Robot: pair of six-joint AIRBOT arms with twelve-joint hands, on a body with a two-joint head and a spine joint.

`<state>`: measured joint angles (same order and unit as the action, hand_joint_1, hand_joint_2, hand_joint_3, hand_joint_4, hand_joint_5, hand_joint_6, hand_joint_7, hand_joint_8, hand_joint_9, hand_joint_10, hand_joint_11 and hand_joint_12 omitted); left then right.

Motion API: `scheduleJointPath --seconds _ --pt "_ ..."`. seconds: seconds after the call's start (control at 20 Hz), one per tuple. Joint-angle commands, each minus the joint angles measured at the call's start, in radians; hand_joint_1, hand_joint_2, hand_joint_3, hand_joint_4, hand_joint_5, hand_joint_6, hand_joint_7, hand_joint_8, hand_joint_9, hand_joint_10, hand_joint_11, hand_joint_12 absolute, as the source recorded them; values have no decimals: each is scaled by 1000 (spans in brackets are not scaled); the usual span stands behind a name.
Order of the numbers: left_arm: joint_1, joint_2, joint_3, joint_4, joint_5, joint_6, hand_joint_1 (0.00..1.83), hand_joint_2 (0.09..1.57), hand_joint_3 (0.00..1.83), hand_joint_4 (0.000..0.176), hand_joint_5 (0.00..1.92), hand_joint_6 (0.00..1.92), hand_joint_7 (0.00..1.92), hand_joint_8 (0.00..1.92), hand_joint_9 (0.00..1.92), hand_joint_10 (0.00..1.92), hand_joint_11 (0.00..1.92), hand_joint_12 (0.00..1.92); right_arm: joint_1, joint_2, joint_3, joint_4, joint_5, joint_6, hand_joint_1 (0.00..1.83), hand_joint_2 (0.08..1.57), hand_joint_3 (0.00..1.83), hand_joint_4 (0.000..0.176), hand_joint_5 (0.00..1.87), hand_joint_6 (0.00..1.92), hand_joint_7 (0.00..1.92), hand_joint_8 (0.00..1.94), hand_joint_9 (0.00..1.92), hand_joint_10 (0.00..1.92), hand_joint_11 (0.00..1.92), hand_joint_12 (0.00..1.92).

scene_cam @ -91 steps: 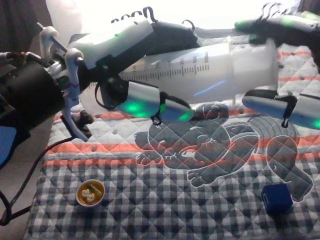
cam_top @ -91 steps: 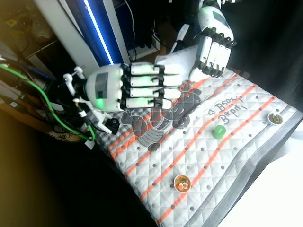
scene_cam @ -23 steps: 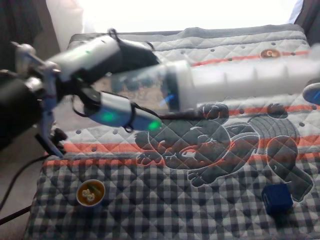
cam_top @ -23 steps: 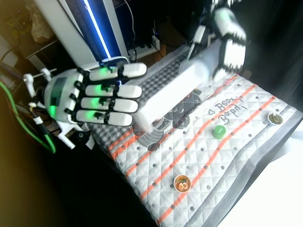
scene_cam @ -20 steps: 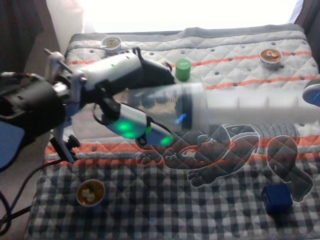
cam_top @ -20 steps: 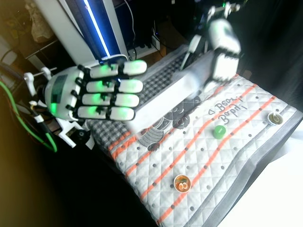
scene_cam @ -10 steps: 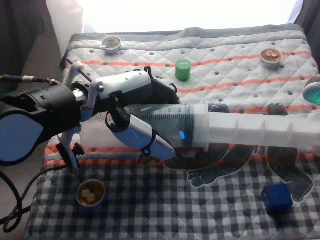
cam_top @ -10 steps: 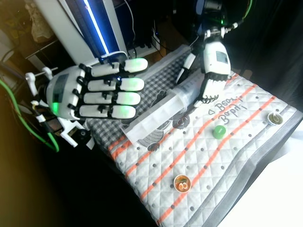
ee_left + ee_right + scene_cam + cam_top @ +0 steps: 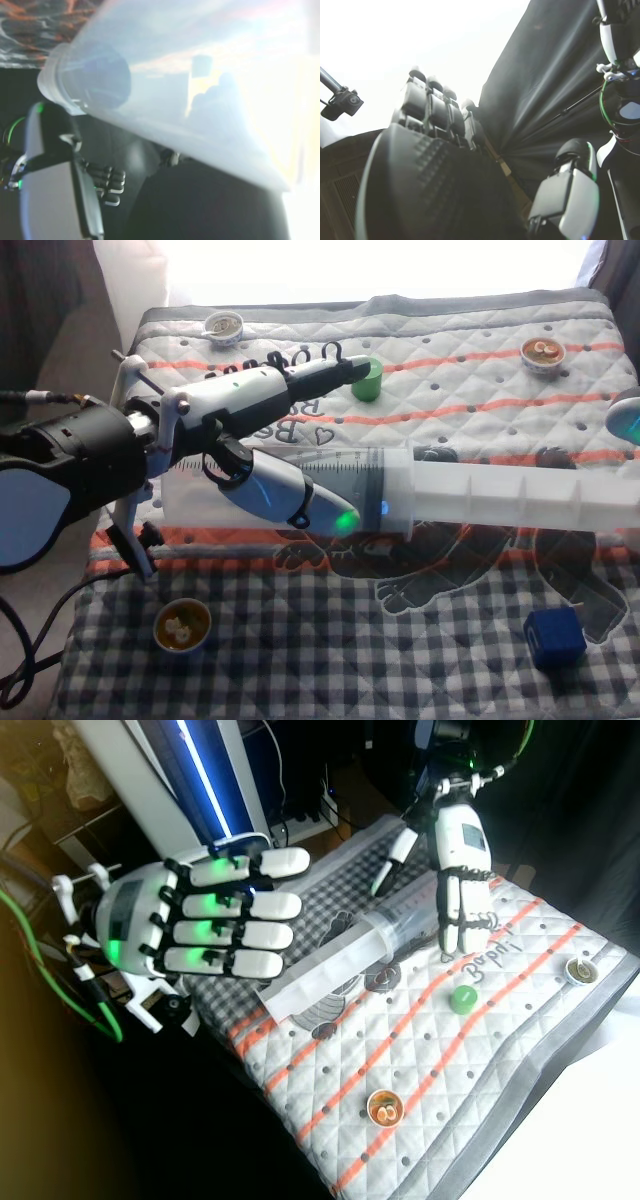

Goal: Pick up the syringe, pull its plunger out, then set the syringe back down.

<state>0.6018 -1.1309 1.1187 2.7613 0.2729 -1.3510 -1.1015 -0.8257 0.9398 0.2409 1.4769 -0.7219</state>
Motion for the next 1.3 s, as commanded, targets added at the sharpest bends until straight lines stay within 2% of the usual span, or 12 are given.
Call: scheduleJointPath --seconds 0.0,0.05,0.35,0.4,0.55,0.7,0.85,1.0,1.1,1.15,1.2,1.25 --pt "-7 3 -6 5 116 -5 798 846 6 74 9 3 0 0 0 0 27 14 7 2 5 4 122 3 371 754 0 79 0 0 0 0 0 0 0 0" --pt "-7 4 -6 4 117 -5 655 902 0 27 54 23 36 10 82 5 5 585 7 2 5 4 122 3 353 772 0 78 0 0 0 0 0 0 0 0" --pt "34 79 -92 -40 298 -6 554 1038 4 51 116 11 154 14 184 28 0 933 4 2 5 4 125 3 366 802 1 75 49 17 4 1 0 0 0 0" --pt "82 169 -152 79 521 -298 558 1015 0 76 164 19 193 16 205 27 0 1018 -6 2 2 13 138 3 364 819 9 66 49 16 10 4 0 0 0 0" --pt "127 240 -211 128 761 -426 533 1187 15 48 230 11 315 10 333 35 0 1186 -12 2 -3 18 162 3 458 897 38 56 51 13 28 8 1 0 0 0" --pt "156 284 -269 146 943 -426 559 1149 0 5 224 3 344 9 357 29 0 1155 -17 2 -14 19 194 -4 419 922 35 71 96 26 63 16 35 14 28 15" --pt "182 315 -305 167 1080 -426 657 1134 0 34 325 23 420 12 429 32 91 1146 -17 16 -42 24 250 -56 341 1090 21 48 174 14 166 11 107 10 0 230" --pt "197 329 -322 173 1153 -420 485 1214 1 0 212 3 334 4 418 7 48 1077 -23 36 -67 34 285 -88 388 1155 7 45 145 25 167 2 168 16 0 410" --pt "203 336 -330 173 1194 -407 348 1232 1 4 99 0 250 0 380 0 133 912 -19 37 -71 34 285 -93 566 1149 0 75 86 13 226 7 237 24 0 733" --pt "204 342 -335 174 1220 -399 344 1226 0 44 126 6 229 0 347 0 35 888 -15 37 -76 35 285 -104 641 1127 0 61 103 20 291 22 305 42 0 817" --pt "205 345 -339 176 1239 -394 365 1204 0 20 174 21 235 3 370 11 19 883 -8 37 -82 35 285 -124 623 1119 0 73 93 15 262 5 297 30 0 757" --pt "206 349 -345 181 1264 -384 357 1186 0 61 62 3 150 0 355 3 3 805 2 43 -94 34 285 -152 515 1165 10 85 46 4 189 0 302 25 0 804"
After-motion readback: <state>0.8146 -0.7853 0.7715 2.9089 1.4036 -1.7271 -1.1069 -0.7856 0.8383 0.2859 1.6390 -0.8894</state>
